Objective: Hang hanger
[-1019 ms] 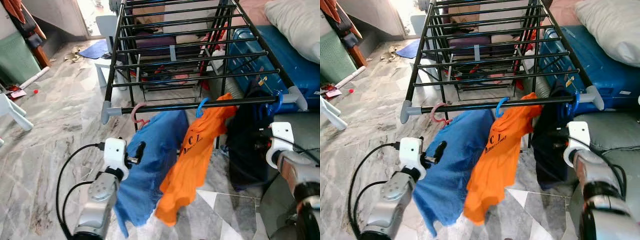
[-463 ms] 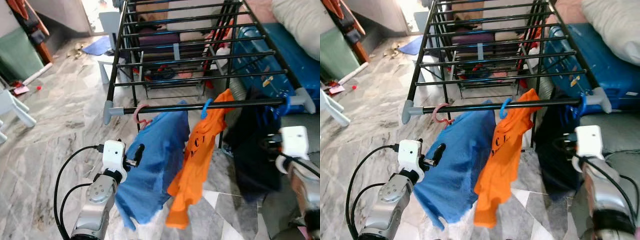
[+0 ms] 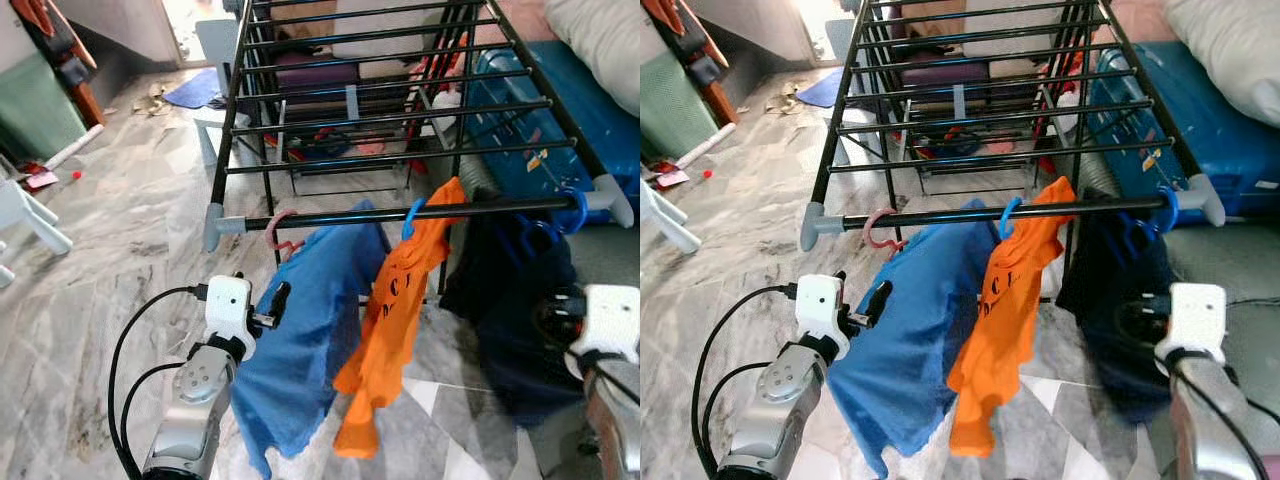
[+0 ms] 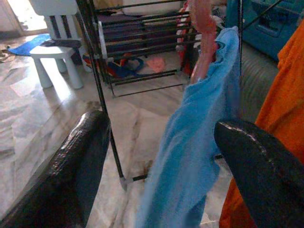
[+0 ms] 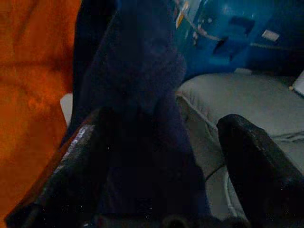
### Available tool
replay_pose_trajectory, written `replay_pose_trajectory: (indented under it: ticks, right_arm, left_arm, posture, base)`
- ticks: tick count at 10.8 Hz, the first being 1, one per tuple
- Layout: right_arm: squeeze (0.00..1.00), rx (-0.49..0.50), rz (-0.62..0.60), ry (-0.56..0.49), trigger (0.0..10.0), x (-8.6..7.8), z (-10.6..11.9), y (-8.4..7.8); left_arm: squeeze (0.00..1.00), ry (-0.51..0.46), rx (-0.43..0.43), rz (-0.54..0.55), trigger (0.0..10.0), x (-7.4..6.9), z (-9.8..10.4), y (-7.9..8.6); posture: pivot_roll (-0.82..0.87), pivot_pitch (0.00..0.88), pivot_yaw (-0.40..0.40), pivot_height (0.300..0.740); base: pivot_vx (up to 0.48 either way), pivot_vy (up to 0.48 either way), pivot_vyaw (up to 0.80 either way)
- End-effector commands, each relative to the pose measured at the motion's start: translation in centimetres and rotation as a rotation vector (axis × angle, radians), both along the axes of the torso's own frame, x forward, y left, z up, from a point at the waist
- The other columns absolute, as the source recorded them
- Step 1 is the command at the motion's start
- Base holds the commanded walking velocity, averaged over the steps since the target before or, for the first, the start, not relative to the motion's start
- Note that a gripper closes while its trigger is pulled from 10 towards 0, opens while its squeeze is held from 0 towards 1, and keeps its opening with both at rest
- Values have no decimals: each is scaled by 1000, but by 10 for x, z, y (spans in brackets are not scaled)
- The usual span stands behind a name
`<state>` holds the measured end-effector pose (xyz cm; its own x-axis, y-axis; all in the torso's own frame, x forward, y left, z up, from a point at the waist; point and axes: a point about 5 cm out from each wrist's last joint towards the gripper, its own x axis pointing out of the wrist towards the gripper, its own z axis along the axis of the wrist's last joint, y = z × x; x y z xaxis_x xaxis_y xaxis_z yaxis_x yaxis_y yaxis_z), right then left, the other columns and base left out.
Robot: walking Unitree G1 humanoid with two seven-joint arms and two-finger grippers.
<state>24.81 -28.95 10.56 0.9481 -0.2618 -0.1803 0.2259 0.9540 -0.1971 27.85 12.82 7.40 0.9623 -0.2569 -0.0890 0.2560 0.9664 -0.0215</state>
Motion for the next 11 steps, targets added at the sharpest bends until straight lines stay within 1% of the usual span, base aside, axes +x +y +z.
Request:
replay_pose_trajectory:
  ticks: [1,3,4,5,6,7,8,9,11]
  right_arm:
    - [1000,4,8,-18,10000,-5,5,4]
    - [1000,-20,3,-37,10000,-22,7,12]
    - [1000,-44,-8,-71,10000,-28,10,22]
    - [1000,-81,-24,-102,10000,-29,14,27]
    - [1000,-76,-12,-103,10000,-27,13,34]
    - [1000,-68,0,-107,10000,-25,13,40]
    - [1000,-84,-2,-125,10000,-23,16,41]
    - [1000,-99,-29,-133,10000,-22,16,38]
    - [1000,-96,-45,-158,10000,-20,19,38]
  left_arm:
    - [0,1,-8,9,10000,1,1,2]
    - [0,2,-5,14,10000,-1,1,3]
    - [0,5,3,20,10000,-2,0,5]
    - [0,22,2,18,10000,-3,-2,4]
    - [0,62,30,78,10000,-1,-4,8]
    - [0,40,4,56,10000,1,-2,6]
    - [0,31,18,63,10000,1,-2,6]
    - [0,66,23,67,10000,-3,-11,4]
    - [0,76,17,59,10000,-5,-14,-1]
  posture:
    - [-191,74,102,740]
    - [-193,73,95,740]
    - [-189,71,97,740]
    - [-190,65,94,740]
    - [-193,55,89,740]
    - [-195,43,83,740]
    - [-200,28,85,740]
    - [-205,6,84,740]
    - [-208,0,84,740]
  base:
    - [0,0,0]
    - [0,0,0]
    - [0,0,0]
    - [0,0,0]
    - [0,0,0]
    - [0,0,0]
    - [0,0,0]
    - [0,0,0]
    - [0,0,0]
